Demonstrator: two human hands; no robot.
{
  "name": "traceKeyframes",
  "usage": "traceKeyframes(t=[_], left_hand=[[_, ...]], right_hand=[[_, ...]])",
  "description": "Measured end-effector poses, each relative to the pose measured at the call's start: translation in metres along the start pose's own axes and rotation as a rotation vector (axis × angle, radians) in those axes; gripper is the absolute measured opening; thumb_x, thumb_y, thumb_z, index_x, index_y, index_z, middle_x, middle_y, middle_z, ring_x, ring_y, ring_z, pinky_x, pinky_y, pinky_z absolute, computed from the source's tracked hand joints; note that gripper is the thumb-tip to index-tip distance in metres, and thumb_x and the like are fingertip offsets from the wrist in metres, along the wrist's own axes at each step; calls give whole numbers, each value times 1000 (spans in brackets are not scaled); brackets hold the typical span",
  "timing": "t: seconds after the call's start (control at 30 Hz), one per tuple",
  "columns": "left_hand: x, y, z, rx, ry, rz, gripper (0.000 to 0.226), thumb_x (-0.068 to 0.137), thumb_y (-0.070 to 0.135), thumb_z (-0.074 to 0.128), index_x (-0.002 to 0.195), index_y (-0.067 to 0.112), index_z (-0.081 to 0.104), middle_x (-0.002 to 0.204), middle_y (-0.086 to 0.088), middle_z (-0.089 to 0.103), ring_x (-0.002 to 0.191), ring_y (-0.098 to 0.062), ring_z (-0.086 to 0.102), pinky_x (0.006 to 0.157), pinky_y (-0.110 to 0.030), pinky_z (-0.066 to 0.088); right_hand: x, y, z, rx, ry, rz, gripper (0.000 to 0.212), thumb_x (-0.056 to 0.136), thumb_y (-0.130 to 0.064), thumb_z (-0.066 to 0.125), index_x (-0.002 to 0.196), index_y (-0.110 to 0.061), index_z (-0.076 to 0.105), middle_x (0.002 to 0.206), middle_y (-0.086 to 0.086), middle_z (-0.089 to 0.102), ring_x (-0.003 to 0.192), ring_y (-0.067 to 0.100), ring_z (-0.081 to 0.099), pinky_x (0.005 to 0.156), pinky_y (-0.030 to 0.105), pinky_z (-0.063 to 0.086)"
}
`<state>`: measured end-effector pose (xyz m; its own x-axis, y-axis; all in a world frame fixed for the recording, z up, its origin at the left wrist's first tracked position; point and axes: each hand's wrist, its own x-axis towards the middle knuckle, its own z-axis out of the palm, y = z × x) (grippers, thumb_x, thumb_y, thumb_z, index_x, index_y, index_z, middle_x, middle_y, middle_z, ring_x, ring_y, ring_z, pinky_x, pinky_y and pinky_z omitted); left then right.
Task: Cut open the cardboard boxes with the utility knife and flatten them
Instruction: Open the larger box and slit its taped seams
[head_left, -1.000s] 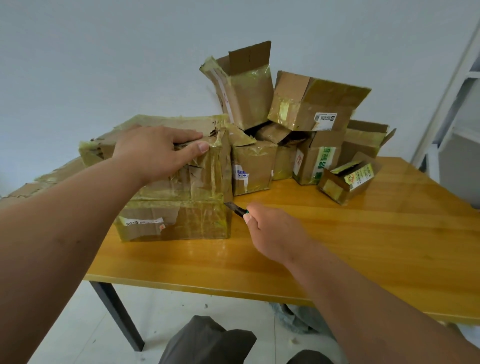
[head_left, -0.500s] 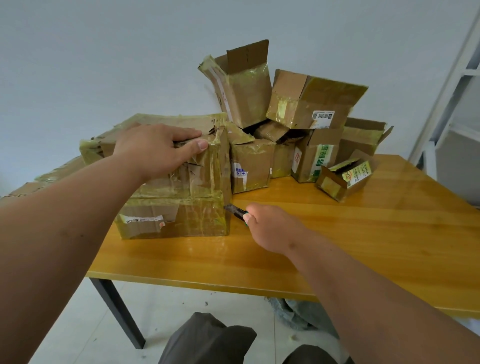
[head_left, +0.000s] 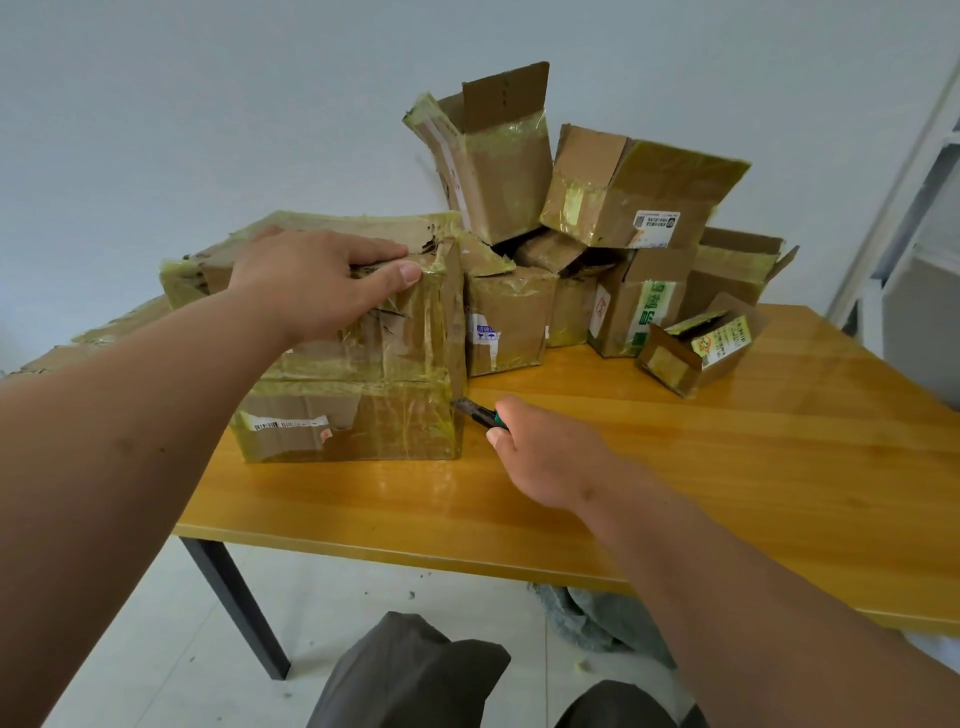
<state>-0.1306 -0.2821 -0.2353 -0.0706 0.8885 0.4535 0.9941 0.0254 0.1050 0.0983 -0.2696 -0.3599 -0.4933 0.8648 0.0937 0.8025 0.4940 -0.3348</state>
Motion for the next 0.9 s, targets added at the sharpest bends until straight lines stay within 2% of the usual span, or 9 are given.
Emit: traceKeyframes(t=[0.3,0.5,0.57,0.63,0.7,0.77,0.83,0.9], left_hand=[[1,2,-1,-3,-3,13,63,78,82,25,130,55,50,132,10,61,122,-25,53,73,-31,37],[1,2,0,3,-8,19,62,79,82,25,130,55,50,132,10,61,123,-24,53,75,-31,38],[2,1,1,-14,-8,11,63,78,83,25,128,56,51,131,11,61,122,-23,53,75,-31,40],[1,-1,1,-33,-6,0,63,77,84,25,128,56,52,131,11,61,122,-22,53,77,-33,44],[1,-4,2,-41,6,-2,64,77,85,25,127,56,52,130,12,62,123,-22,53,82,-35,46],[1,-5,3,-39,0,9,67,75,90,23,127,57,52,129,11,62,122,-23,54,85,-37,47],[3,-5,3,-33,1,20,69,75,91,22,127,57,51,128,11,63,121,-24,55,85,-38,48],[4,-6,3,-34,4,17,66,76,88,23,127,57,52,128,11,63,121,-23,55,84,-36,48]], right_hand=[[-1,1,1,-42,-22,-14,11,106,-34,38,101,-26,42,82,-3,55,70,12,53,59,31,44],[-5,-2,0,-89,-43,7,11,106,-34,39,105,-24,44,83,-4,55,71,11,55,58,27,41],[-11,-2,0,-179,-78,-11,11,105,-32,41,100,-24,45,82,-4,56,69,10,54,64,28,44],[-17,-3,3,-314,-109,-49,11,104,-30,43,94,-25,44,80,-4,57,70,10,54,78,35,47],[-16,-2,3,-325,-125,-48,11,104,-29,43,93,-25,44,79,-4,57,72,11,54,89,40,44],[-15,-1,2,-271,-131,-10,12,104,-31,42,94,-25,45,80,-4,56,72,10,53,83,37,43],[-14,1,0,-207,-91,19,14,105,-34,40,95,-25,44,79,-5,53,69,9,50,65,29,39],[-14,2,-1,-196,-24,3,15,106,-36,38,96,-26,41,76,-6,51,64,8,48,56,27,32]])
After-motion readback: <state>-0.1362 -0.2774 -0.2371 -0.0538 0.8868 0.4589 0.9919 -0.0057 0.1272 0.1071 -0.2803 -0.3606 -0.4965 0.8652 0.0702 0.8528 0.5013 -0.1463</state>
